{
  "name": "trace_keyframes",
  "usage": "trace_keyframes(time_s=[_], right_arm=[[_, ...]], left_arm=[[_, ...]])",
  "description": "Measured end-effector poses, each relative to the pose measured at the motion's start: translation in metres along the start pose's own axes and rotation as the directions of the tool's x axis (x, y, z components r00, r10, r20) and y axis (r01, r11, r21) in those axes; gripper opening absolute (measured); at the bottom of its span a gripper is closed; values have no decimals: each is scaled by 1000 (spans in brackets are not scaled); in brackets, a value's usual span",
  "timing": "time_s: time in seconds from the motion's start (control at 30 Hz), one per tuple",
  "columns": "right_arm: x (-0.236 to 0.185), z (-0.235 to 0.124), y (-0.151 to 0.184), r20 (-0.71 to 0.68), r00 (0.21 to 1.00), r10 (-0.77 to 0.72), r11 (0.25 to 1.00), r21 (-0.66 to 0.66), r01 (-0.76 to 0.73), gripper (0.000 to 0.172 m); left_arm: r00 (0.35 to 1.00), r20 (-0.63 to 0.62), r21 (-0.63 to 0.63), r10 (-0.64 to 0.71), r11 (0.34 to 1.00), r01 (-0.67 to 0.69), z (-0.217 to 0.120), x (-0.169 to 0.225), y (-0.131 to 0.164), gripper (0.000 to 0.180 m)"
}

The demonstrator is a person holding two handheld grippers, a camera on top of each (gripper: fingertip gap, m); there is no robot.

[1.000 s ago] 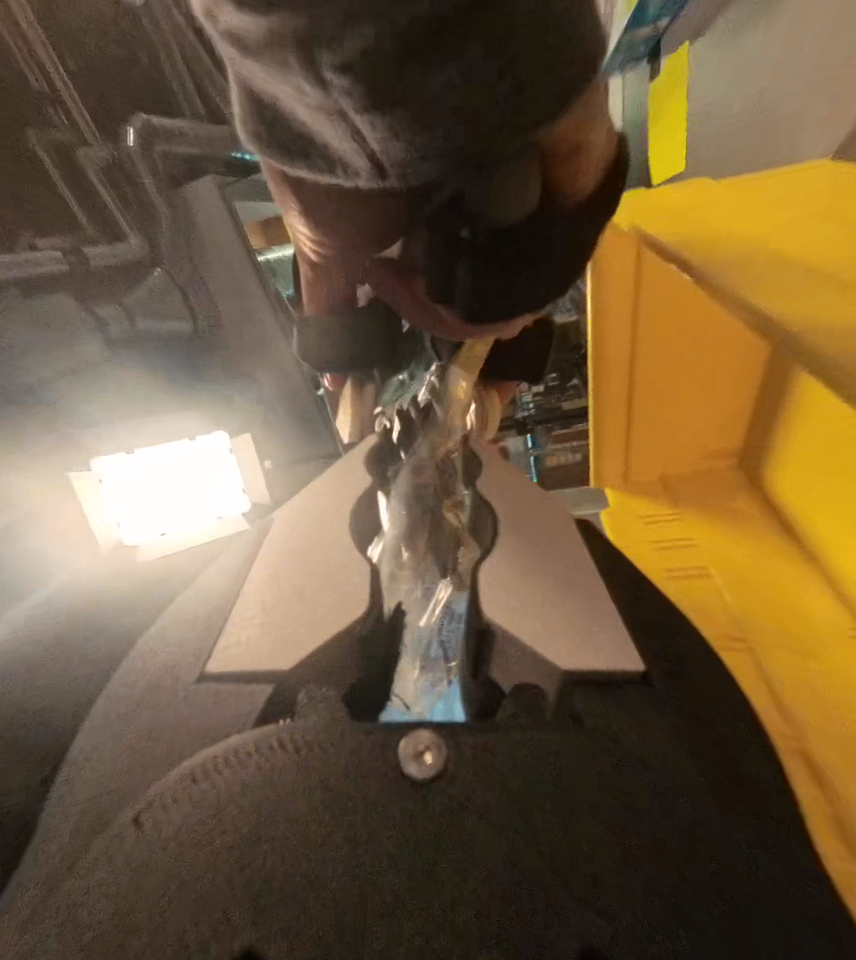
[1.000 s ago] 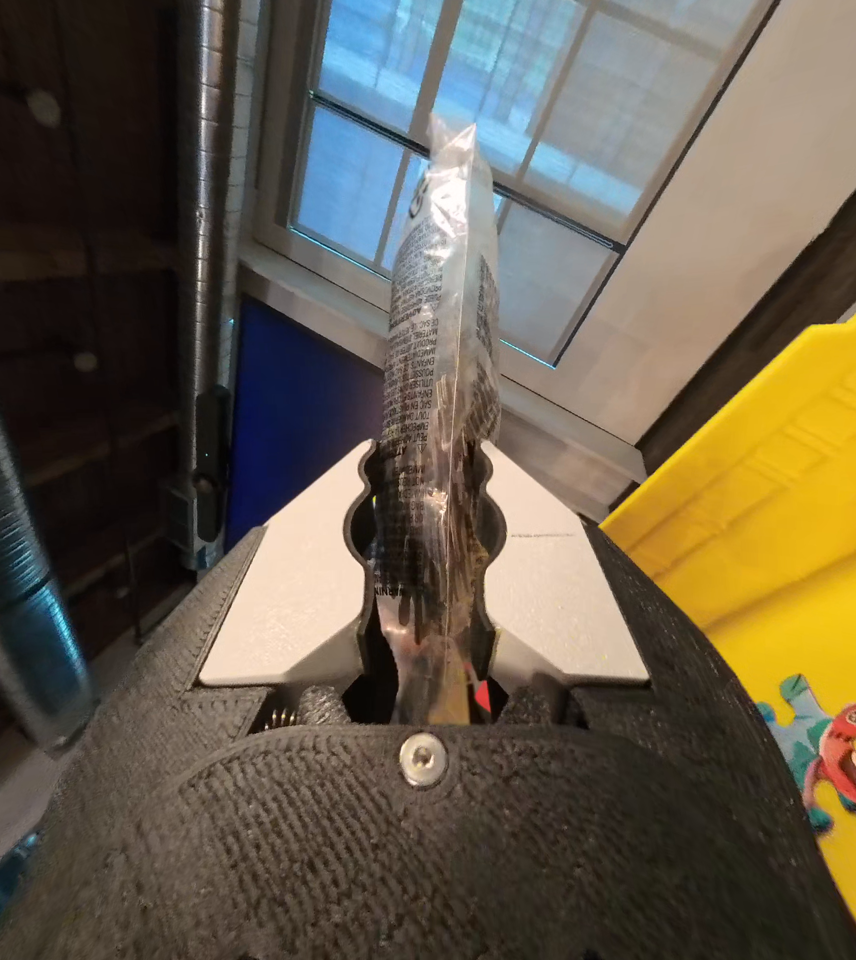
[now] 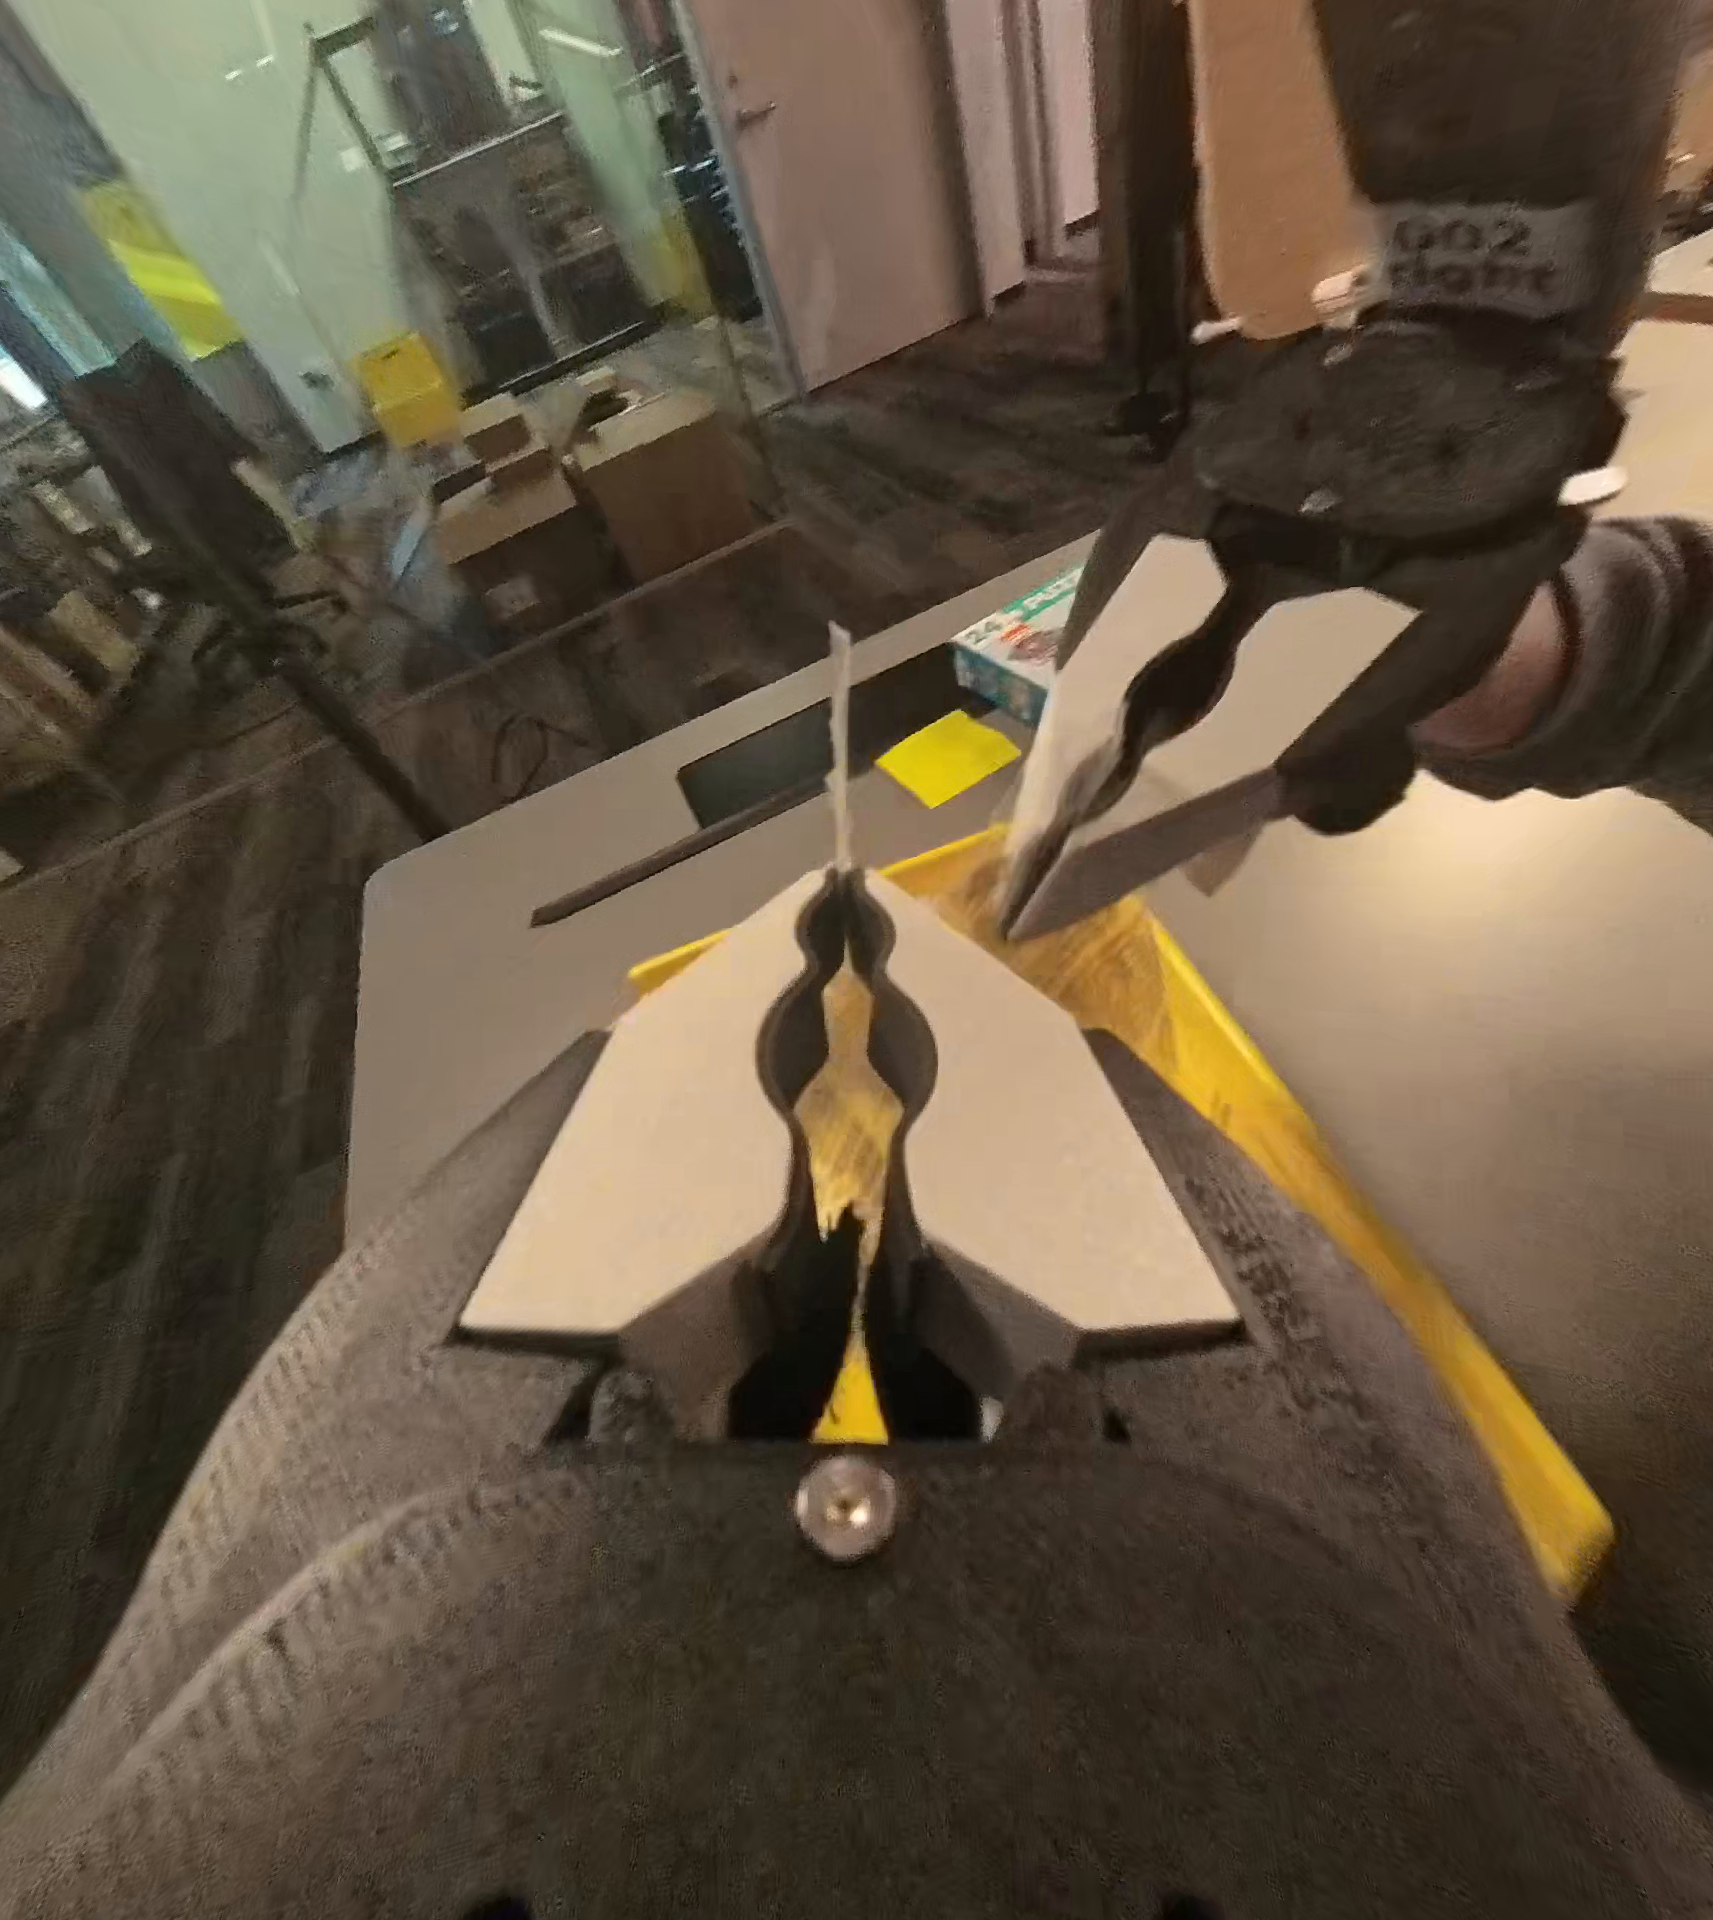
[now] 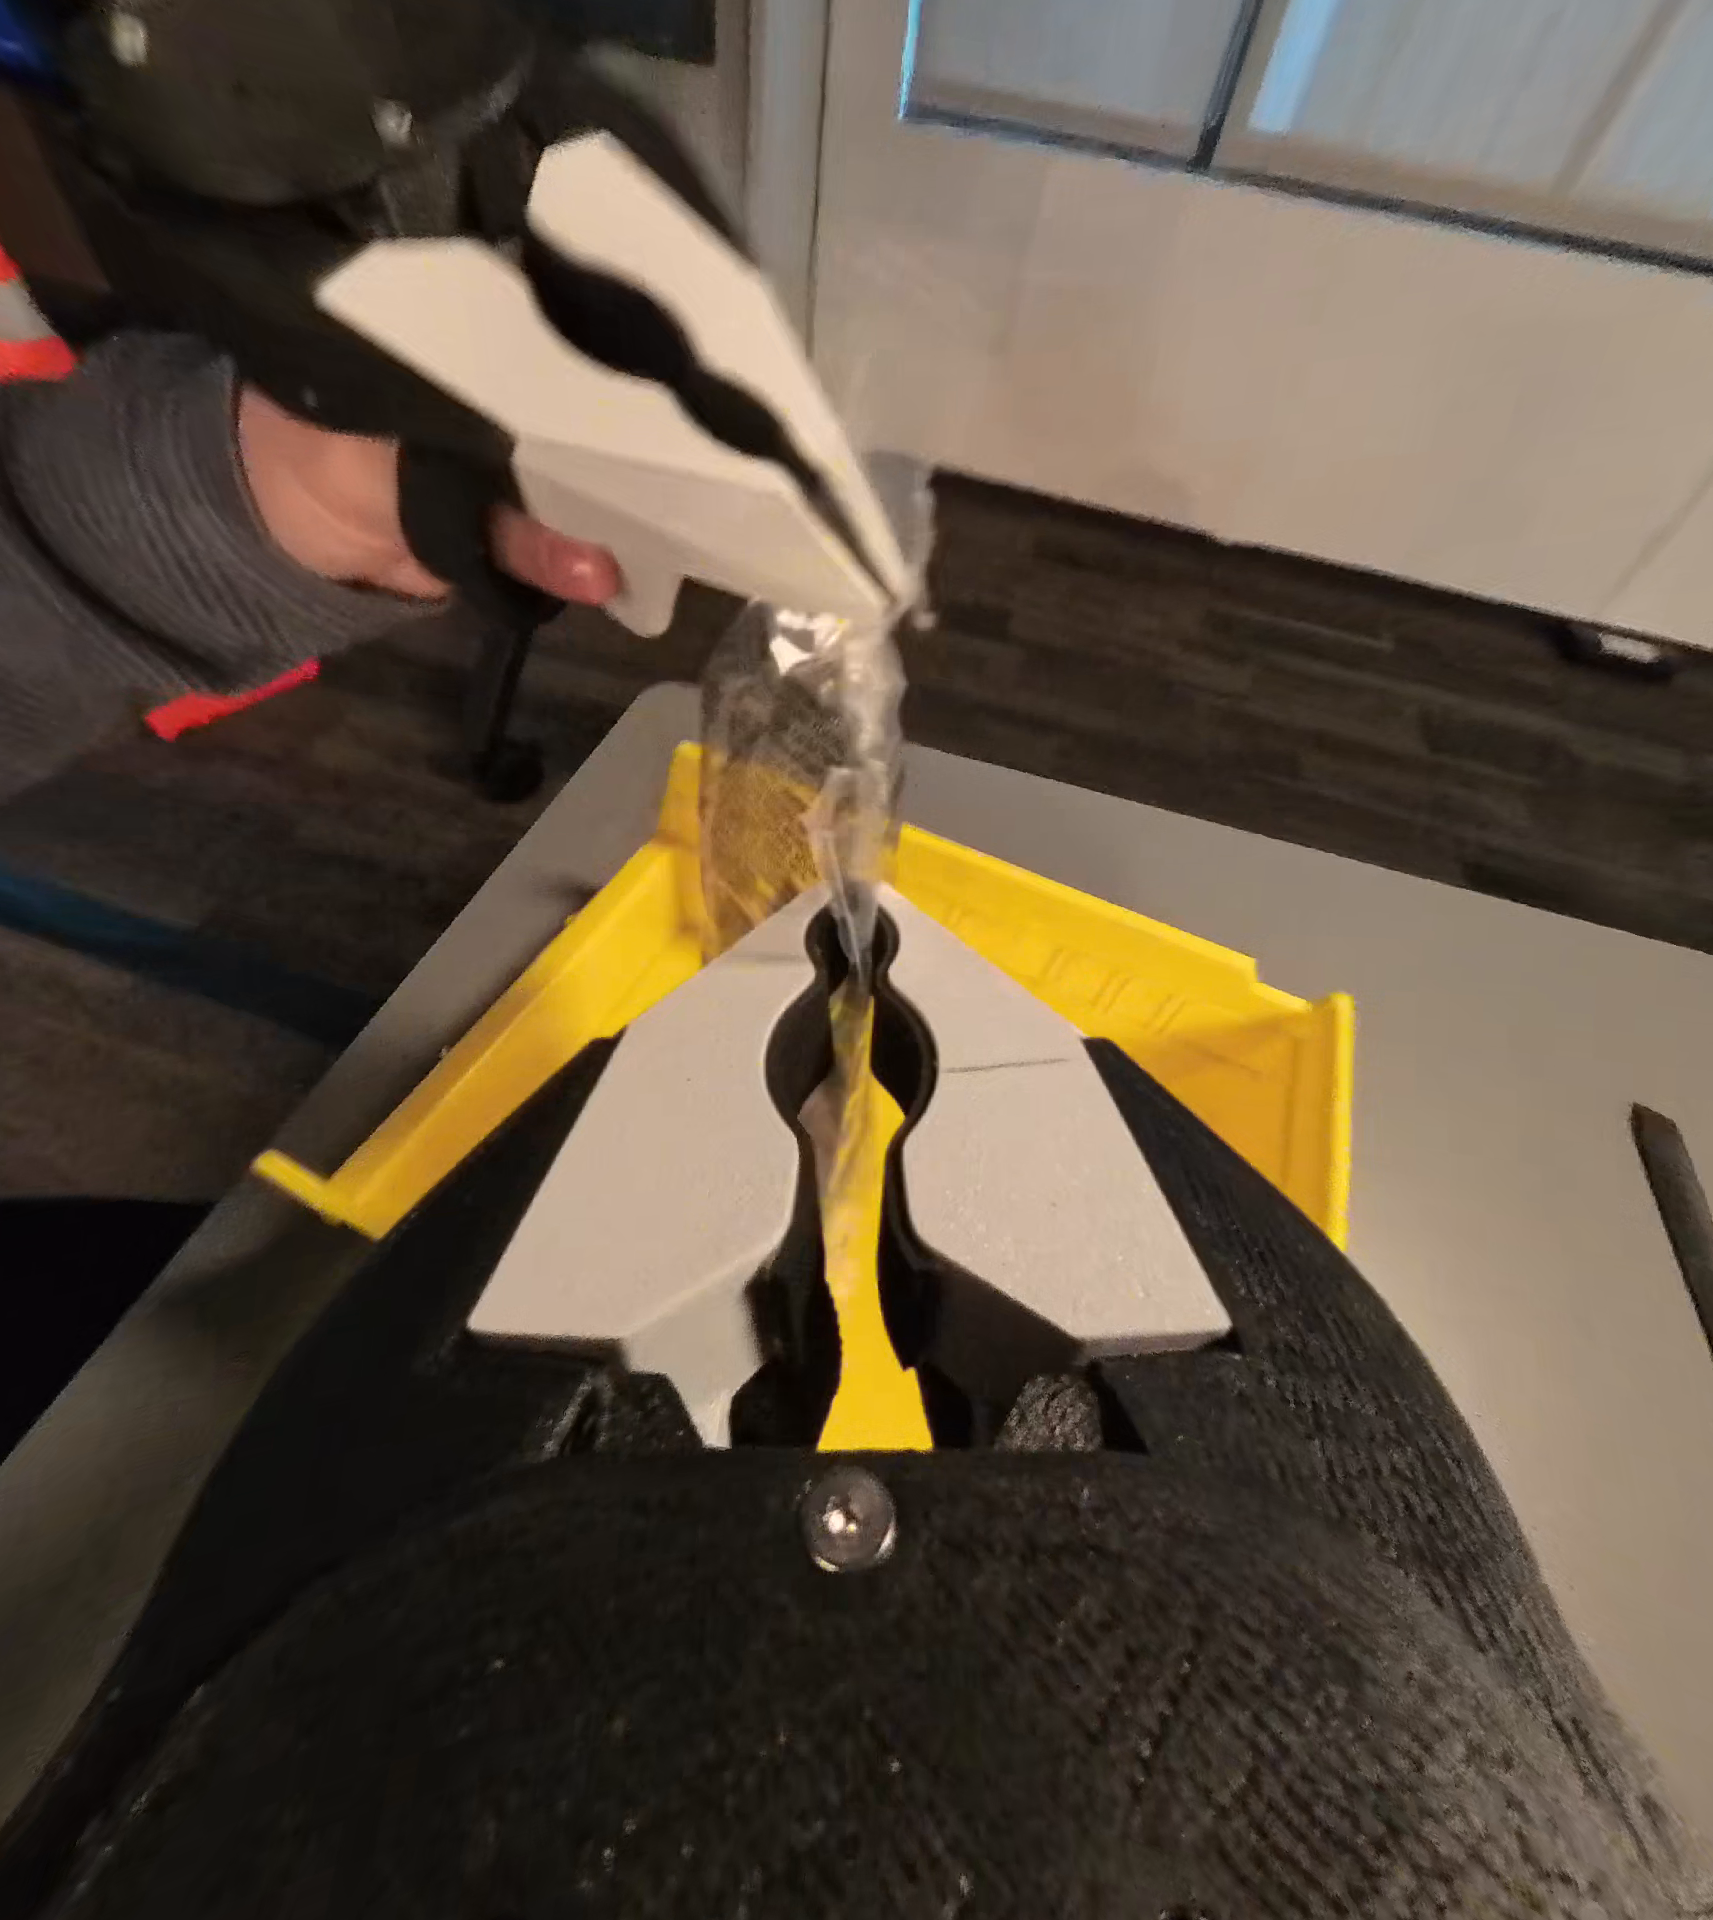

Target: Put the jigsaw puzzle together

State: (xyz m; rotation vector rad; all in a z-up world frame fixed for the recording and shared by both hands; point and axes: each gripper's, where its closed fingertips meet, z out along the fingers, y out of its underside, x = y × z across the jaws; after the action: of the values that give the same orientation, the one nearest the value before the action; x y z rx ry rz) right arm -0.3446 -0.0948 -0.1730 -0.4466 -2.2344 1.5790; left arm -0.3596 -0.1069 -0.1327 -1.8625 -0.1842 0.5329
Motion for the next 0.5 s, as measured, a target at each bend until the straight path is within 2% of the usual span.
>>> trace_keyframes(time_s=[0.1, 0.2, 0.3, 0.5], right_arm=[[10, -9, -10, -27, 998, 62, 994, 88, -60, 0], [15, -6, -7, -87, 996, 36, 997, 72, -30, 0], [17, -7, -7, -133, 990, 39, 996, 80, -28, 0], [23, -11, -2, -217, 975, 50, 995, 101, -29, 0]], left_arm=[[999, 1, 33, -46, 998, 46, -7, 0, 9, 0], [996, 48, 54, -72, 996, 70, -7, -3, 21, 0], [988, 42, 119, -145, 983, 139, -10, -3, 25, 0], [985, 74, 155, -158, 977, 145, -12, 5, 33, 0]])
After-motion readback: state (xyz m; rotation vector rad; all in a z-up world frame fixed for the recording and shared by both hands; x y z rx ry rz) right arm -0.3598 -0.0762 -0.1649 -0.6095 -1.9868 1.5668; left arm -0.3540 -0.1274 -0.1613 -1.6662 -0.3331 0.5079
